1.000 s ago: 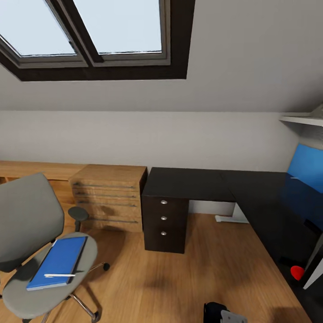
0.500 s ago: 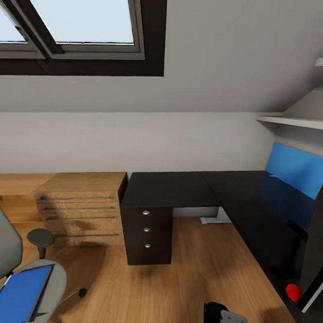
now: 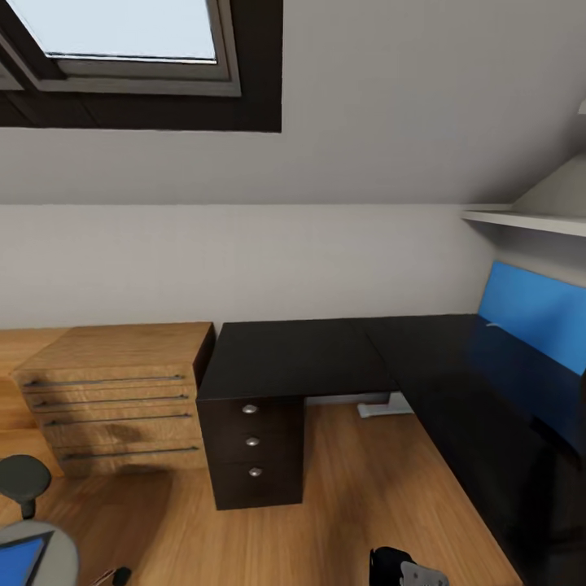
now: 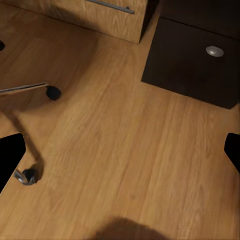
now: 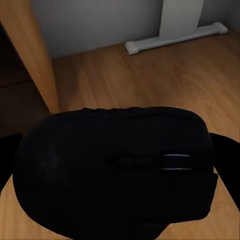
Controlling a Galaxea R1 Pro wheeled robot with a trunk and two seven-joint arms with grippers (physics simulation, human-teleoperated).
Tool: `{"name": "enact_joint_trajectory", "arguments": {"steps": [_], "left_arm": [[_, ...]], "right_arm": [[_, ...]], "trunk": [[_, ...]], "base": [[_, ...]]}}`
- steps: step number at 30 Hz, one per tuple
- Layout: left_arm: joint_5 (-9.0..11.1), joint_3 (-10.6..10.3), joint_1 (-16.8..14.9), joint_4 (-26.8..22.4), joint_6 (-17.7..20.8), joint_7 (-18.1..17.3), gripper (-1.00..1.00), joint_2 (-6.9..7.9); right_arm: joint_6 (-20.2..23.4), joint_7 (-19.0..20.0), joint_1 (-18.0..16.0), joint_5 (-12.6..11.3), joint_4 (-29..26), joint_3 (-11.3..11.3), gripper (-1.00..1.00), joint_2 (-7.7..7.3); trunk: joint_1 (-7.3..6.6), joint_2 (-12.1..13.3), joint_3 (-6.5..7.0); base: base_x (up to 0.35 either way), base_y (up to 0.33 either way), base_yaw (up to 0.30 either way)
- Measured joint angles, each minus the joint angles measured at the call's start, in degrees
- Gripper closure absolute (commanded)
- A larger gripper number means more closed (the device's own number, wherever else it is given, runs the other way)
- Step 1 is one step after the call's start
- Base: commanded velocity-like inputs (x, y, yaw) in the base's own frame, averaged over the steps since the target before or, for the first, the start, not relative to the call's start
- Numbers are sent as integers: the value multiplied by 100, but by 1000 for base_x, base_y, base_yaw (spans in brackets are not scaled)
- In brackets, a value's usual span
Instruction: In the bedroom, organize the workspace by keeping the computer under the desk, ensuring the monitor is on the desk, placing the keyboard on the desk next to the monitor, placing the mouse on the desk next to the keyboard, moving the folder from the swivel chair onto the desk next to the mouse, stacking the notebook on top of the folder with the pen on top of the notebook, and positioning the swivel chair next to the desk.
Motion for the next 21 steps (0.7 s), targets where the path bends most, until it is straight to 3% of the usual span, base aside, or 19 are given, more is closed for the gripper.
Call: {"name": "enact_joint_trajectory", "arguments": {"steps": [9,12,16,19,21], "left_arm": [[-2,0,0,0,-1,0,-100,-2],[-2,0,0,0,-1,0,-100,-3],[-4,0,0,0,-1,0,-100,-4],[-11,0,0,0,-1,0,-100,-5],[-69,-1,0,1,-2,0,-100,-5]], "right_arm": [[60,-19,-33,-4,-150,-3,100,12],[272,-37,-64,1,-362,-2,100,115],[1135,-137,-76,1,-1045,5,100,268],[2308,-182,-79,-2,-1935,32,100,371],[3353,-188,-83,-11,-2702,167,100,419]], "trunk": [[0,0,0],[1,0,0],[2,0,0],[3,0,0],[3,1,1]], "base": [[299,0,0],[197,0,0],[65,0,0],[17,0,0],[6,0,0]]}}
